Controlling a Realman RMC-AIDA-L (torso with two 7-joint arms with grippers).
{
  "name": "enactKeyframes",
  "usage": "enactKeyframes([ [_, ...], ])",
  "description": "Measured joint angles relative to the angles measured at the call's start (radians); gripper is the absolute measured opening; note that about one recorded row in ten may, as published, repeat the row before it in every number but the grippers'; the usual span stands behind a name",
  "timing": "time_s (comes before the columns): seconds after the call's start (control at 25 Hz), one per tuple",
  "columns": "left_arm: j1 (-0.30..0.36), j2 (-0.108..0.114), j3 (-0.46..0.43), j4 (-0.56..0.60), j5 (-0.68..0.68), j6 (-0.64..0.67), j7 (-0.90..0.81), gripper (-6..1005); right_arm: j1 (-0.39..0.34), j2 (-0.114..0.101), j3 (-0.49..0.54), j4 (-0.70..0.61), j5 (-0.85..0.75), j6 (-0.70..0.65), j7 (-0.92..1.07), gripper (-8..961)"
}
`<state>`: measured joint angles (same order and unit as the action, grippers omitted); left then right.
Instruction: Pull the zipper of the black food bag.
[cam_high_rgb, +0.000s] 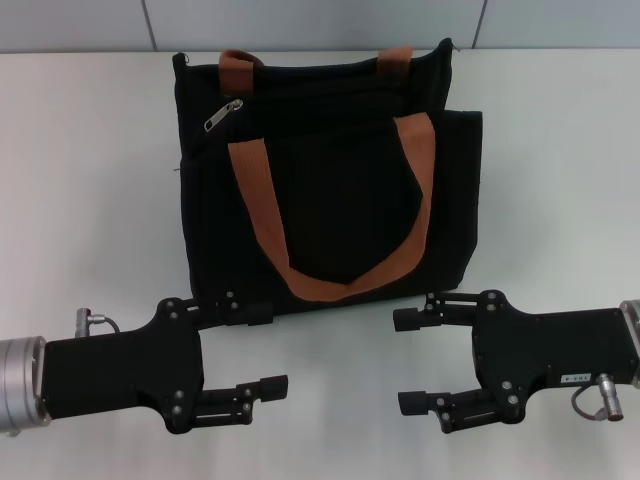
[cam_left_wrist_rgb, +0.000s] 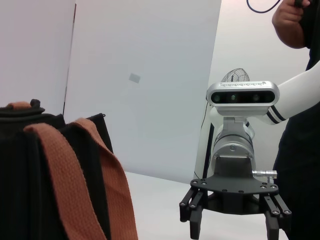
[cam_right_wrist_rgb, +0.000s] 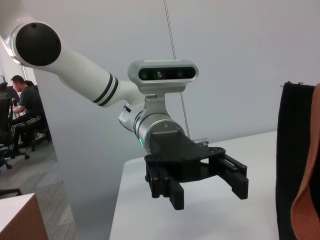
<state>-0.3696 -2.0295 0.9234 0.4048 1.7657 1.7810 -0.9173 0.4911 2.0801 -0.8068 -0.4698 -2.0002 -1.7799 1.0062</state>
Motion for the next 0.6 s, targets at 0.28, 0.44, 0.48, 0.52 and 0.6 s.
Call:
enactKeyframes([
  [0.28, 0.0, 0.0, 0.007, 0.0, 0.0, -0.002, -0.004, 748, 0.001, 0.0, 0.001, 0.0, 0.0, 0.0, 0.0, 807],
  [0.44, -0.001, 0.0, 0.008, 0.0, 0.001, -0.004, -0.006, 747, 0.001, 0.0, 0.001, 0.001, 0.0, 0.002, 0.0, 802],
  [0.48, -0.001, 0.0, 0.008, 0.0, 0.001, -0.004, -0.006, 747, 0.001, 0.0, 0.001, 0.001, 0.0, 0.003, 0.0, 801],
  [0.52, -0.001, 0.0, 0.008, 0.0, 0.001, -0.004, -0.006, 747, 0.001, 0.0, 0.001, 0.001, 0.0, 0.002, 0.0, 800],
  [0.6, 0.0, 0.0, 0.006, 0.0, 0.001, 0.0, -0.006, 747, 0.001, 0.0, 0.002, 0.001, 0.0, 0.002, 0.0, 797],
])
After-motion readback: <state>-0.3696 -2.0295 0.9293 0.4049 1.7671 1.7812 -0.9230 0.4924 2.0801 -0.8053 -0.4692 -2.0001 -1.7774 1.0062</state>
